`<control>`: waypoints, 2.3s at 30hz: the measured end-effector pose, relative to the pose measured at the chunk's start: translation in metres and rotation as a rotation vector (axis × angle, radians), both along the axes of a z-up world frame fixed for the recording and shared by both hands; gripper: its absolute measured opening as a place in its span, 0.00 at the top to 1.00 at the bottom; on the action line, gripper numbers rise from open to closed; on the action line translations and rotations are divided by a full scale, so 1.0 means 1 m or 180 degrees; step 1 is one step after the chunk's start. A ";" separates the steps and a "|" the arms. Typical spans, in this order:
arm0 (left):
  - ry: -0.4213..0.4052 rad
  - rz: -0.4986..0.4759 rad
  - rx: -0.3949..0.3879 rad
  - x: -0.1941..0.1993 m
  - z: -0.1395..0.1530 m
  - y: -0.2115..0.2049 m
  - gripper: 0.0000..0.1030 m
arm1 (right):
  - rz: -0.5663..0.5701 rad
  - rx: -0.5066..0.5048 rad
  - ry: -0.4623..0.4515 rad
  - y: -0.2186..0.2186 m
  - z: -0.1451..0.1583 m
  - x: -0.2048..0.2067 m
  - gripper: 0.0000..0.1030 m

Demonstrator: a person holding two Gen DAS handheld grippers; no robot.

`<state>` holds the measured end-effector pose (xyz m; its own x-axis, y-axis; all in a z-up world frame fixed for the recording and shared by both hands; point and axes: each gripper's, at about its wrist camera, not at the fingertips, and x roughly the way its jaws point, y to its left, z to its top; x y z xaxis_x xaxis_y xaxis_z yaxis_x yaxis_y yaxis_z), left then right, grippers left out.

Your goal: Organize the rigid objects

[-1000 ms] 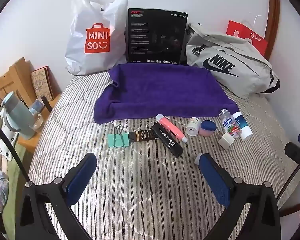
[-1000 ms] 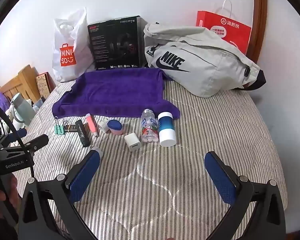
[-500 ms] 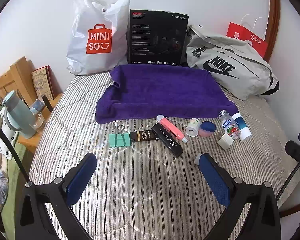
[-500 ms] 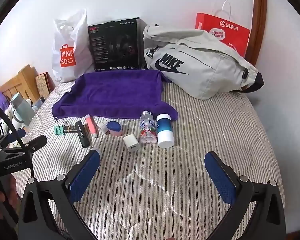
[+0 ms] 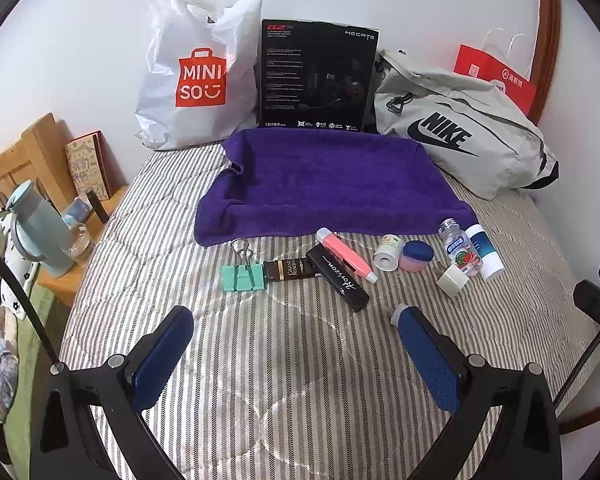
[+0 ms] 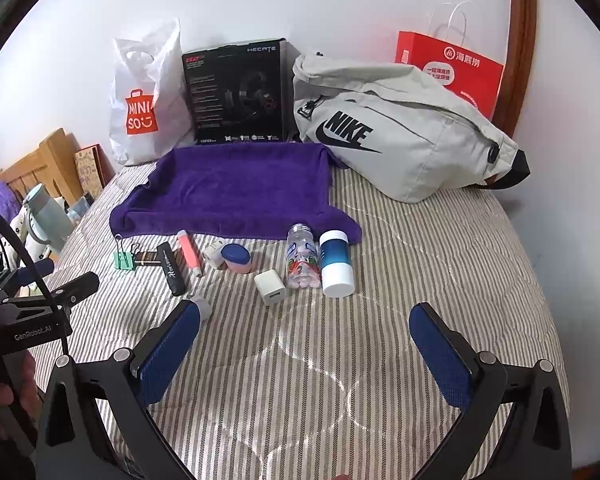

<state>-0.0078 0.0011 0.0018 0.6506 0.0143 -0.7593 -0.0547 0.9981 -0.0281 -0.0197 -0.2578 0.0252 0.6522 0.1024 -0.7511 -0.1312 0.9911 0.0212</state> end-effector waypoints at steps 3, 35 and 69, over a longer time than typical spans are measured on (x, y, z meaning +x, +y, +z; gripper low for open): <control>0.0006 0.0000 -0.0008 -0.001 -0.001 0.000 0.00 | -0.0002 -0.0003 -0.0010 0.000 0.001 -0.001 0.00; 0.0045 -0.0017 0.0023 -0.001 -0.004 -0.001 0.00 | -0.0012 -0.0018 0.0026 0.001 -0.001 -0.006 0.00; 0.0032 -0.0005 0.0032 -0.001 -0.003 0.002 0.00 | -0.0010 -0.0005 0.0027 0.001 0.001 -0.007 0.00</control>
